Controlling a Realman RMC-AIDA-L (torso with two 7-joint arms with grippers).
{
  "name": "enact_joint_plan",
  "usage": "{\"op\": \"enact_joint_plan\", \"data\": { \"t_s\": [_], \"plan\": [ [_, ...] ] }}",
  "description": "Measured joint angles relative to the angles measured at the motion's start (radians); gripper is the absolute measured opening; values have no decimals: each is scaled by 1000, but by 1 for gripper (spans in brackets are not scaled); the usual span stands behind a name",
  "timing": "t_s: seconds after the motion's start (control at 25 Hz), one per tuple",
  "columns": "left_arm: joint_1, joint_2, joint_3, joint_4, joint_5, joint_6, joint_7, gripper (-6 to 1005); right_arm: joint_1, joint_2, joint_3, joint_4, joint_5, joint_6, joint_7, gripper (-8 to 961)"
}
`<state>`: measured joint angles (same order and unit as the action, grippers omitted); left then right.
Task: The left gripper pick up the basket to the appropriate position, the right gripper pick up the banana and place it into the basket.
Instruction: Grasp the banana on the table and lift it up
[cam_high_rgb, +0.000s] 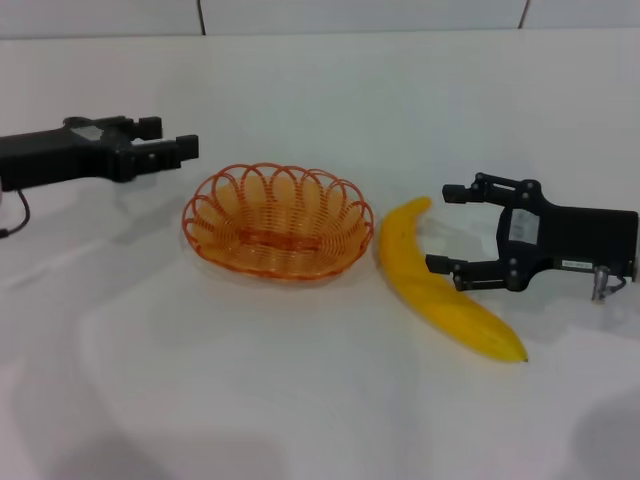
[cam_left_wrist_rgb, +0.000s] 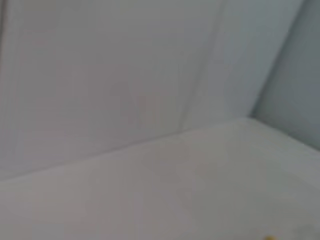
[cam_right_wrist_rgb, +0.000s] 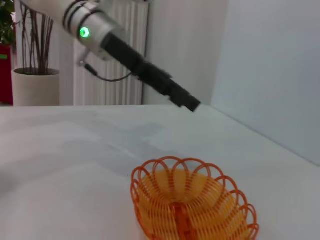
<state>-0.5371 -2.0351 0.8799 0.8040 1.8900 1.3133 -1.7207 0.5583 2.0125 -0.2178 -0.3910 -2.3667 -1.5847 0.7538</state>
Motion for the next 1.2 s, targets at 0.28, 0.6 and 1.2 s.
{"op": "enact_joint_plan", "data": {
  "t_s": [0.28, 0.6, 1.2],
  "plan": [
    [114, -4, 4, -164, -207, 55, 502, 710, -5, 3, 0, -5, 5, 0, -4, 891],
    [220, 6, -6, -363, -236, 149, 995, 709, -26, 0, 0, -7, 6, -6, -4, 890],
    [239, 3, -57, -415, -250, 145, 1037, 707, -12, 13, -20, -17, -94, -36, 60, 890]
  ]
}}
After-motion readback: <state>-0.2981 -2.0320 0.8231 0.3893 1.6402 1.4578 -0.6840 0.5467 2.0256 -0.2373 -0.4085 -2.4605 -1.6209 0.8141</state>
